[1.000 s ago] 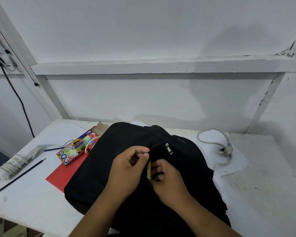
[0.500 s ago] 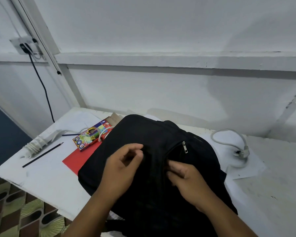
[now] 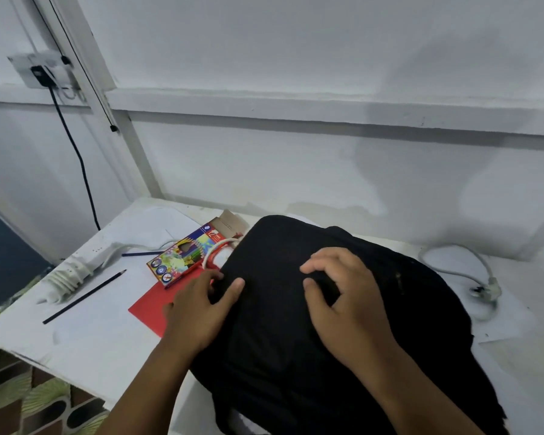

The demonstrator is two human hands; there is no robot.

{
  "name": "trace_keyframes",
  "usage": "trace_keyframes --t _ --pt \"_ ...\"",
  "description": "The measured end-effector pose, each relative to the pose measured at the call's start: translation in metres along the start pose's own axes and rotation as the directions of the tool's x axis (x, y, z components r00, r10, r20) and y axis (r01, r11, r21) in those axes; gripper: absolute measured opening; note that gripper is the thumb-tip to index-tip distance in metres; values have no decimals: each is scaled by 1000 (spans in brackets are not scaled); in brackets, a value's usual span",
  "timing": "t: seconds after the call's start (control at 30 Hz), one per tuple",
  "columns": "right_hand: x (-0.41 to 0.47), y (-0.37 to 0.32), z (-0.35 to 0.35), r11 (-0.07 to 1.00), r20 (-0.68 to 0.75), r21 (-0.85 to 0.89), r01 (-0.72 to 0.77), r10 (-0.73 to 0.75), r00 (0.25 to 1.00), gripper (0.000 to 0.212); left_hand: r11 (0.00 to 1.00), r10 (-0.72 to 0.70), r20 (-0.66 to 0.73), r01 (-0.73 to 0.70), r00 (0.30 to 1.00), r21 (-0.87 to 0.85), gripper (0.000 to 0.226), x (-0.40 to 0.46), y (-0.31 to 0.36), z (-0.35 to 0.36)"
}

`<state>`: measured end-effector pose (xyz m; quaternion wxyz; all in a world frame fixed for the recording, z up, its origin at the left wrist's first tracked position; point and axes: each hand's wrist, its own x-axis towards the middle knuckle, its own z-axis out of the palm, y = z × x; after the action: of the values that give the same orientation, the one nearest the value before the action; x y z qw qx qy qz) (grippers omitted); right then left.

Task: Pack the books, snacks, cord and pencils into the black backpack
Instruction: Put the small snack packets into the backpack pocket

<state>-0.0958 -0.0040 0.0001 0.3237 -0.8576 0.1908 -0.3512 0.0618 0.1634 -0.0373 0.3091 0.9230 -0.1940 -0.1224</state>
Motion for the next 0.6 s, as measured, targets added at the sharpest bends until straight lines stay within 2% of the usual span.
trace_keyframes --t 0.1,0.2,0.27,0.37,0.5,0.6 --pt "12 -10 40 979 189 -204 -1 41 981 32 981 91 49 -81 995 -177 36 32 -21 -20" --pt "20 -9 76 900 280 -434 -35 172 944 54 961 216 64 -201 974 -188 16 68 -44 -23" --pt "20 -5 93 848 242 -529 -38 194 951 62 935 336 -6 -335 942 -115 17 93 -60 -18" --pt "15 -3 102 828 198 -556 -71 216 956 64 874 481 -66 -472 874 117 30 126 -79 -6" --pt "11 1 98 845 188 -524 -110 240 952 63 794 511 115 -519 852 316 47 150 -73 7" --pt "10 1 95 858 187 -497 -128 250 950 63 749 481 245 -540 842 384 52 161 -63 17"
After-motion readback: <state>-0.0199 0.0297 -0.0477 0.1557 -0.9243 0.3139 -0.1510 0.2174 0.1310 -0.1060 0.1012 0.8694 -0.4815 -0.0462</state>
